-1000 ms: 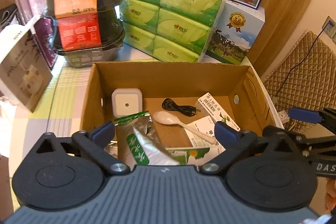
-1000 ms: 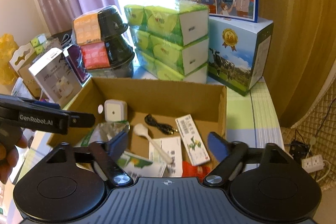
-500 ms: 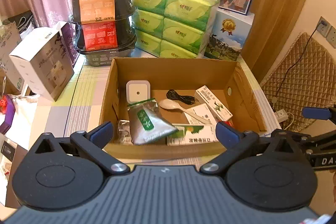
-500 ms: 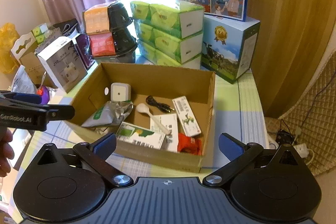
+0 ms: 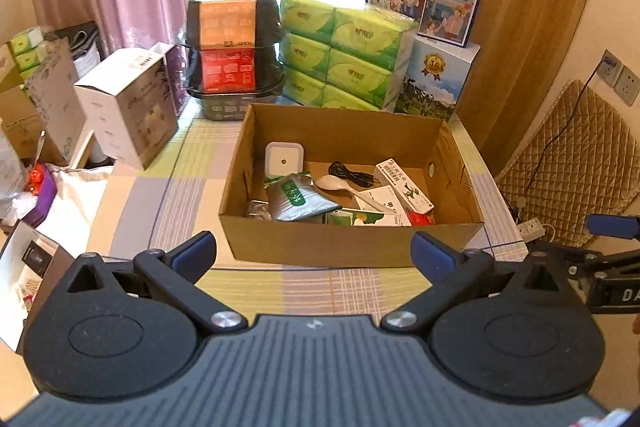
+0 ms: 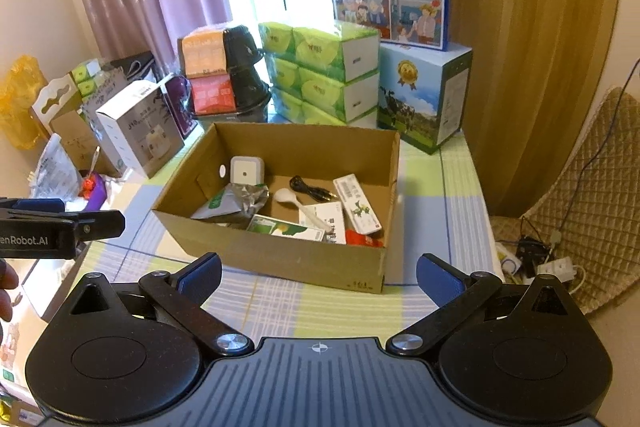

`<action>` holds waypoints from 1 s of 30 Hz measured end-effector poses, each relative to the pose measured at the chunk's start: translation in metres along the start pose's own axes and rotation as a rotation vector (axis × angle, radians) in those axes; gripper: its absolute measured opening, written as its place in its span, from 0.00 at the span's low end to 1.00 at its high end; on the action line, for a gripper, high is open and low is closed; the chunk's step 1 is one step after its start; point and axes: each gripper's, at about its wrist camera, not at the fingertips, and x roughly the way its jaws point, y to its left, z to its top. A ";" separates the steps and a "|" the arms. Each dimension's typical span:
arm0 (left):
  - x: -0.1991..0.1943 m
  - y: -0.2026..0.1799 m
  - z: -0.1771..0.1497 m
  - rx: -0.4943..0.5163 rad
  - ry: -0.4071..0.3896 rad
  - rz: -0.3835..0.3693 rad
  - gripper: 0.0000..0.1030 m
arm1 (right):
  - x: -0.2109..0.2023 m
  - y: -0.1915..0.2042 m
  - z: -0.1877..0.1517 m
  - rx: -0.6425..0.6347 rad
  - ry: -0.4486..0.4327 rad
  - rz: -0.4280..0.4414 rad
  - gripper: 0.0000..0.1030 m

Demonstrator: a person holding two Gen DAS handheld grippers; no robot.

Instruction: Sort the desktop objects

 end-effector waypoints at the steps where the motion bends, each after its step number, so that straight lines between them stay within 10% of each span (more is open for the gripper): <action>1: -0.005 -0.001 -0.003 -0.001 -0.005 -0.002 0.99 | -0.006 0.001 -0.002 0.000 -0.005 0.002 0.98; 30: -0.136 -0.026 -0.095 -0.043 -0.137 0.021 0.99 | -0.133 0.020 -0.107 0.080 -0.168 -0.001 0.98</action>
